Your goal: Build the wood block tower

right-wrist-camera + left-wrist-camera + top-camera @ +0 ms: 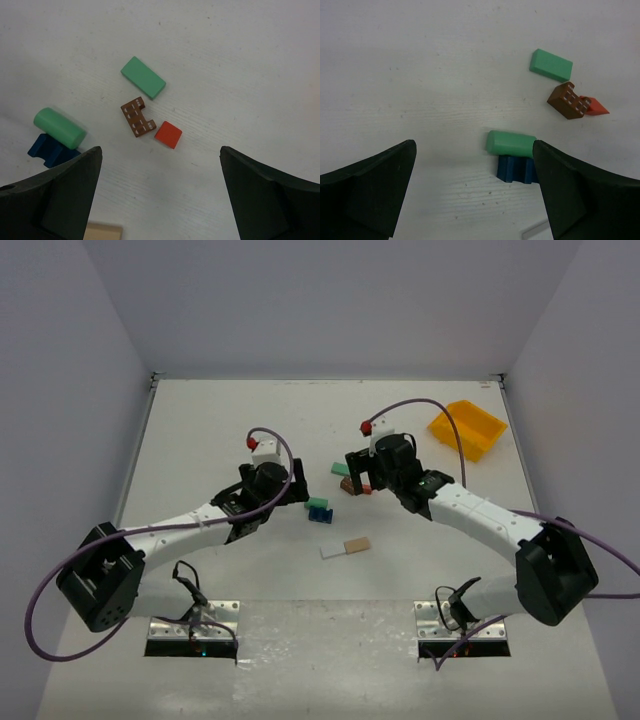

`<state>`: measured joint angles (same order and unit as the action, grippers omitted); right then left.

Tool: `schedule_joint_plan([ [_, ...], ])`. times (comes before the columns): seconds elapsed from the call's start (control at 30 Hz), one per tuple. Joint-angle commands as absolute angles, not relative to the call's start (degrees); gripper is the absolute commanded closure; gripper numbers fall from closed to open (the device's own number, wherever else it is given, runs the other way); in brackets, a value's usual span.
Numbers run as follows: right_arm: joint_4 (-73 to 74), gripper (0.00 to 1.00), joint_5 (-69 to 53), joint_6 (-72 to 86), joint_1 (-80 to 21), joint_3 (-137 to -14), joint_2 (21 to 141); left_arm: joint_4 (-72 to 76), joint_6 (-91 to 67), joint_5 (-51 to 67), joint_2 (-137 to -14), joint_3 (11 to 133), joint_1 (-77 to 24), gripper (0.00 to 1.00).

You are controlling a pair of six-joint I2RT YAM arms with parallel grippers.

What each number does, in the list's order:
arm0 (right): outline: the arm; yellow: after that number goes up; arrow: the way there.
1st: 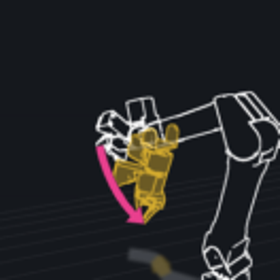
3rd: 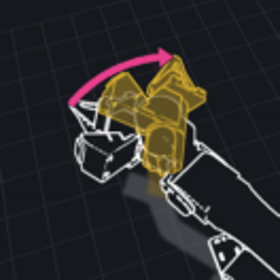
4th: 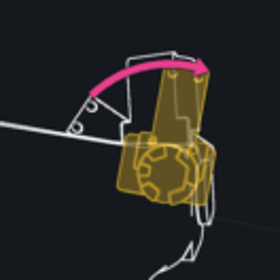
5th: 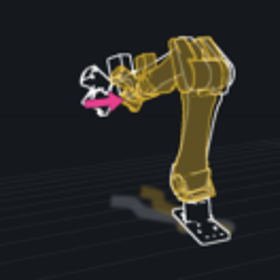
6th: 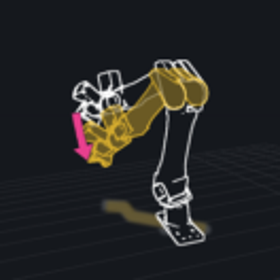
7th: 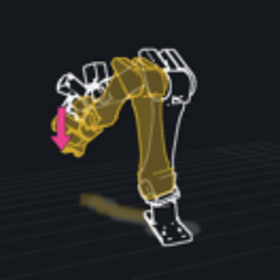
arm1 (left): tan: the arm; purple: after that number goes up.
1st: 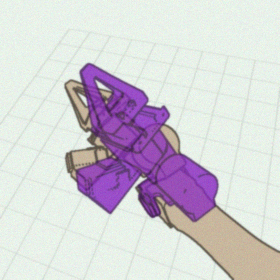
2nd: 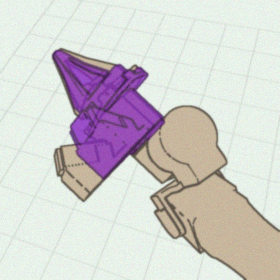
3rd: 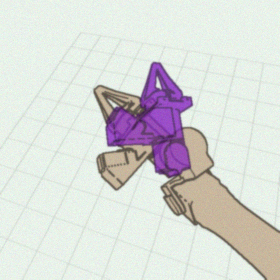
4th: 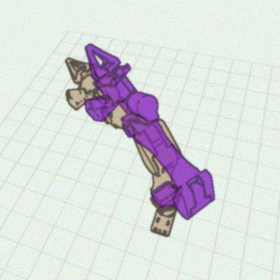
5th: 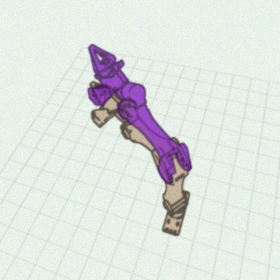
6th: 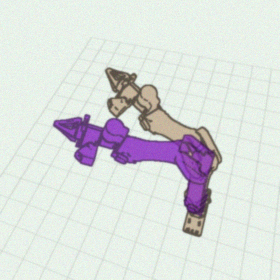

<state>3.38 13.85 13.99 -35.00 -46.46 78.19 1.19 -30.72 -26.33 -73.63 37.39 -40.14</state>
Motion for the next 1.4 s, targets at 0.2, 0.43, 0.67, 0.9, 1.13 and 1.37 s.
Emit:
schedule_joint_plan([
  [0.2, -1.58, 0.01, 20.39, 15.82, -34.1, -44.29, 77.96, 3.43, -28.74, -16.62, -81.82, 40.44, -42.19, 0.04],
  [0.43, -2.11, 0.01, 20.42, 15.68, -33.42, -43.71, 78.11, 2.07, -28.41, -15.43, -87.02, 43.37, -43.07, 0.16],
  [0.67, -2.11, 0.01, 20.49, 15.82, -32.87, -43.76, 78.9, 0.18, -28.29, -14.71, -90.37, 45.55, -43.67, 0.39],
  [0.9, -2.11, 0.01, 20.39, 15.68, -32.78, -44.03, 79.73, 0.18, -28.65, -14.09, -89.41, 44.54, -43.77, 0.5],
  [1.13, -2.11, 0.01, 20.57, 15.64, -32.68, -44.0, 79.98, 0.18, -28.53, -13.54, -90.79, 44.91, -43.86, 0.6],
  [1.37, -2.11, 0.01, 20.83, 15.91, -32.52, -43.86, 80.07, 0.18, -28.41, -13.18, -91.82, 45.15, -44.27, 0.7],
])
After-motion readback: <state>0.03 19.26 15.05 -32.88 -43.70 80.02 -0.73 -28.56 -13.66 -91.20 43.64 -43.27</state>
